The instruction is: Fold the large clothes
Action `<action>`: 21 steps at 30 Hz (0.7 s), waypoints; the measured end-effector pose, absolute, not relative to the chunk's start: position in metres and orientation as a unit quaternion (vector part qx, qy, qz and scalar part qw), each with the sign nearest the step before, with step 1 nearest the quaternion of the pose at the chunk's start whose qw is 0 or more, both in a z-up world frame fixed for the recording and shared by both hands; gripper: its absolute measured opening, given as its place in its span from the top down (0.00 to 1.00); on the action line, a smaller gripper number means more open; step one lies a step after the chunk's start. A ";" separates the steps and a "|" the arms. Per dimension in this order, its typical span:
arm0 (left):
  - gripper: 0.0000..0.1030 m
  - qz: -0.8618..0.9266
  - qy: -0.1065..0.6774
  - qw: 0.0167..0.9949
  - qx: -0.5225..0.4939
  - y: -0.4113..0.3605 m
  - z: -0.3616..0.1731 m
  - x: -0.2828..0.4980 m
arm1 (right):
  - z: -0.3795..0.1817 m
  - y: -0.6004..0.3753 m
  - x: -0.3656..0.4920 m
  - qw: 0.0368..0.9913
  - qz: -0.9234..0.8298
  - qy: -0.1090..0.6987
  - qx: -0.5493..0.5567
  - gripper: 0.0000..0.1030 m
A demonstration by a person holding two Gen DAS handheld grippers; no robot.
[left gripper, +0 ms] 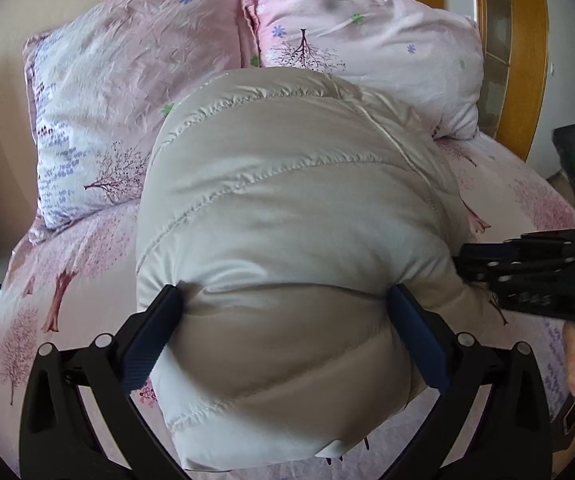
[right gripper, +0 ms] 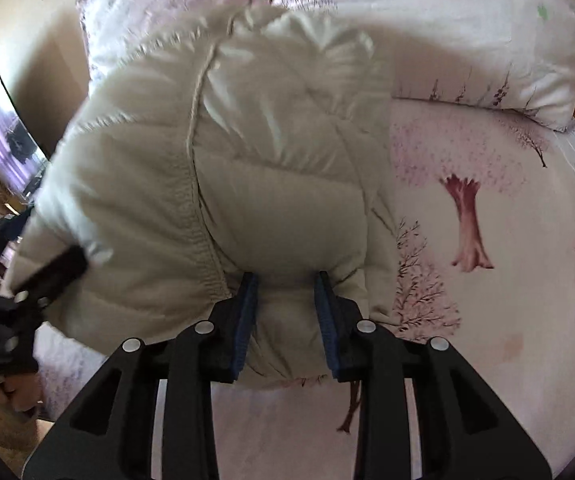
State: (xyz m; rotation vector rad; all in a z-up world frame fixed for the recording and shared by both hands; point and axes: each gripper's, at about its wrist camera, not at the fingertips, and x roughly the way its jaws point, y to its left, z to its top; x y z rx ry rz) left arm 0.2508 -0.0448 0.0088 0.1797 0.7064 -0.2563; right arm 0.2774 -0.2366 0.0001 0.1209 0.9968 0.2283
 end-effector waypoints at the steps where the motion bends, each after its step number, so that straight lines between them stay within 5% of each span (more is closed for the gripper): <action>1: 0.02 -0.122 0.344 0.927 0.090 -0.046 0.008 0.251 | -0.003 -0.234 0.278 0.871 0.106 0.477 0.055 0.70; 21: 0.02 -0.092 0.318 0.938 0.104 -0.046 0.008 0.238 | 0.007 -0.233 0.261 0.885 0.088 0.454 0.055 0.61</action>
